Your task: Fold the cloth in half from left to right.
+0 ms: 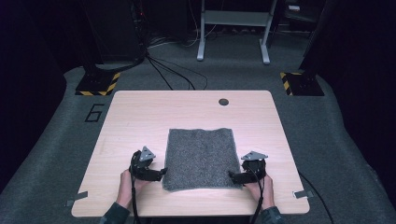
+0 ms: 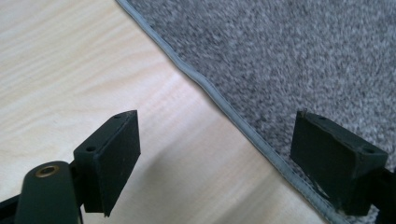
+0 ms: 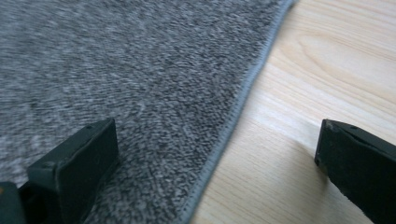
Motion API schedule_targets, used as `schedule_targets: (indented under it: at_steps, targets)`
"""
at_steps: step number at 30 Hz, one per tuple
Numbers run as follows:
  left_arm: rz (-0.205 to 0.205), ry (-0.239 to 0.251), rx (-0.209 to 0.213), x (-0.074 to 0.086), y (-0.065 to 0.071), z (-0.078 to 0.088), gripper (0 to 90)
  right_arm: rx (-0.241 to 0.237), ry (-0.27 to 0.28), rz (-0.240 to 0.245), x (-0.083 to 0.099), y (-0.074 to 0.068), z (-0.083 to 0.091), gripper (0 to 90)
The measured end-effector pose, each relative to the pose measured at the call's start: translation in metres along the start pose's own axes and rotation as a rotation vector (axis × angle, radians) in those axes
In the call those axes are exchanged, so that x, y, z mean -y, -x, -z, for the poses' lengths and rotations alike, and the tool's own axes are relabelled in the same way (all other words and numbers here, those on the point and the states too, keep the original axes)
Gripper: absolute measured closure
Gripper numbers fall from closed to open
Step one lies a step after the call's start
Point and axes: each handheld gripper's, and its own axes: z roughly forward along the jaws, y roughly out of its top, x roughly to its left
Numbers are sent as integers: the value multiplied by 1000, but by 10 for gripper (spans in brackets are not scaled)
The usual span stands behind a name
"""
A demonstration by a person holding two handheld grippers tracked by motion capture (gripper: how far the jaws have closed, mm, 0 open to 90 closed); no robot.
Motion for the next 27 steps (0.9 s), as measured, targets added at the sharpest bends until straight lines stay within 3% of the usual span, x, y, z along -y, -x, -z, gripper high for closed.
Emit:
schedule_targets:
  at_steps: [3, 7, 11, 12, 14, 19, 27]
  targets:
    - [10, 18, -7, -8, -7, 3, 151, -42, 17, -33, 1, 5, 3, 0]
    - [13, 18, -9, -17, -16, 3, 133, -19, 38, -25, -3, 3, 12, 3]
    - [16, 16, -8, -27, -25, 0, 116, -51, 76, -4, -16, -11, 23, 11]
    - [17, 28, -20, -29, -26, -2, 114, -65, 84, 11, -20, -18, 24, 11]
    - [32, 23, 0, -33, -31, -4, 98, -85, 82, 34, -26, -30, 24, 11]
    - [51, -18, 15, -44, -43, -16, 4, -153, 96, 97, -40, -61, 17, 26]
    - [88, -19, 32, -53, -59, -37, 0, -257, 43, 224, -55, -111, -5, 5]
